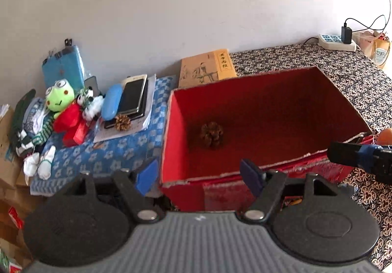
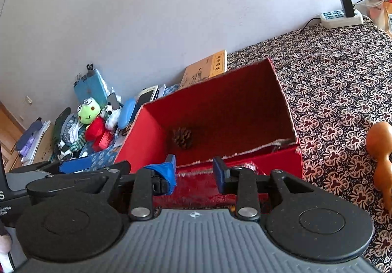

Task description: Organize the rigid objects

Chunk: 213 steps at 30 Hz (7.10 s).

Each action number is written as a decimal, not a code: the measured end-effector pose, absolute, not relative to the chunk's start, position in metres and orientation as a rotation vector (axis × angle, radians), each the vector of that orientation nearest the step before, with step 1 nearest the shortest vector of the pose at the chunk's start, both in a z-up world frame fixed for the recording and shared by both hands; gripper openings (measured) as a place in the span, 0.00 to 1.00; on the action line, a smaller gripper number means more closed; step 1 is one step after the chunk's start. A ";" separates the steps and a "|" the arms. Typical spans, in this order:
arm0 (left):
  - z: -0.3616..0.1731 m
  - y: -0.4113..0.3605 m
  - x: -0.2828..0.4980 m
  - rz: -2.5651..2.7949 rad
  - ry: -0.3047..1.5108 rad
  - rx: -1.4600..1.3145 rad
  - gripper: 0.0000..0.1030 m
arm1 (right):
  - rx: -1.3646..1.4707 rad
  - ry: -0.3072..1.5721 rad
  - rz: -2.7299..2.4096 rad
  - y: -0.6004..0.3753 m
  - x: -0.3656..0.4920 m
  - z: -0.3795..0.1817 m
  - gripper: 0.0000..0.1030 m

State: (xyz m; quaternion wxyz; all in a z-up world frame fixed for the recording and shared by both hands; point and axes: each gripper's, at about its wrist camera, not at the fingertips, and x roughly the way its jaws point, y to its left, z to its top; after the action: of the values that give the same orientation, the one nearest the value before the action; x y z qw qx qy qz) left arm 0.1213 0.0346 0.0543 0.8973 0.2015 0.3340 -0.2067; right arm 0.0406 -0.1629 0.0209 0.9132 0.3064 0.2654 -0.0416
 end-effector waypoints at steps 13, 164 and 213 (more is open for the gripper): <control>0.033 0.027 0.096 -0.378 0.777 0.410 0.74 | 0.622 0.647 -0.016 -0.170 0.023 0.002 0.16; -0.037 0.007 0.236 -0.599 0.997 0.324 0.34 | 0.800 0.959 0.294 -0.171 0.230 -0.043 0.06; 0.013 -0.002 0.176 -0.365 0.831 0.386 0.56 | 0.641 0.738 0.043 -0.188 0.144 -0.004 0.12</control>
State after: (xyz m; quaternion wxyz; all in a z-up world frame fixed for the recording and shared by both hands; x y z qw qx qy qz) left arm 0.1761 -0.0015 0.0131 0.8807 0.1853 0.3990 -0.1754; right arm 0.1440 -0.1885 -0.0045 0.8828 0.3078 0.3544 0.0208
